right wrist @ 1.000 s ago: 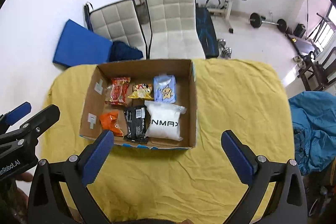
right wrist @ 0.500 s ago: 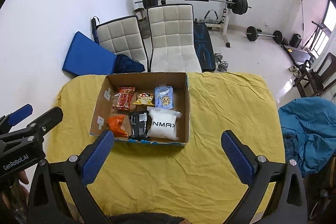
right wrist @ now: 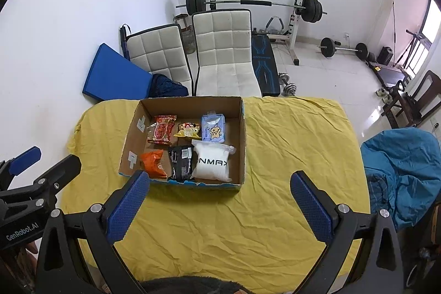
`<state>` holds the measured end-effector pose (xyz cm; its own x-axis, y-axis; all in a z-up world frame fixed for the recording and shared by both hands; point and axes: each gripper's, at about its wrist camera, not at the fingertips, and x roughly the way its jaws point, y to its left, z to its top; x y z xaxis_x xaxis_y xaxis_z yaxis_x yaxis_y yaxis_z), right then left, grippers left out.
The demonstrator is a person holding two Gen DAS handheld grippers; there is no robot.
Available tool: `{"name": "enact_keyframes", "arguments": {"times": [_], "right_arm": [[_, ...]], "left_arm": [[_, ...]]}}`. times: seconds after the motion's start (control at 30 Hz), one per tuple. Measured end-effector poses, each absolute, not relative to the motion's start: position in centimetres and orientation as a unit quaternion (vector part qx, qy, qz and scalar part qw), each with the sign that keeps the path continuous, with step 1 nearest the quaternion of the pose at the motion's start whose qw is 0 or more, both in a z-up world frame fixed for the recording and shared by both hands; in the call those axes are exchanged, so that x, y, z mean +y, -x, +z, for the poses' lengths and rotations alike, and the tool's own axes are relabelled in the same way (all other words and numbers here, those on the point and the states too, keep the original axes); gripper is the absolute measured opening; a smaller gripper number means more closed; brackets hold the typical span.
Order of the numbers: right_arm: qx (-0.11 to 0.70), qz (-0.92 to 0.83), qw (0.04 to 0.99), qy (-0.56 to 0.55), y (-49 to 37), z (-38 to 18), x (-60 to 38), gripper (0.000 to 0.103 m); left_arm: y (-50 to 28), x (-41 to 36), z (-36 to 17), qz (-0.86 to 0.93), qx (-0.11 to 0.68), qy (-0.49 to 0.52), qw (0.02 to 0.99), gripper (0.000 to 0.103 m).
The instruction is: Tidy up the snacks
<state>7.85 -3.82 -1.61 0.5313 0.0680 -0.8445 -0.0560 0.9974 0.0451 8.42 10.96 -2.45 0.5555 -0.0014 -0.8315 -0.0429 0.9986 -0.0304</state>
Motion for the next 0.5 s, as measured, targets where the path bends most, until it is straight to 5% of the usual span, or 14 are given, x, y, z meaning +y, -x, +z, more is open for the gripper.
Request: {"name": "enact_keyframes", "arguments": {"times": [0.5], "right_arm": [[0.48,0.012,0.877,-0.007,-6.7,-1.1,-4.4,0.103]], "left_arm": [[-7.4,11.3,-2.4,0.018,0.472,0.026,0.881,0.103]]}}
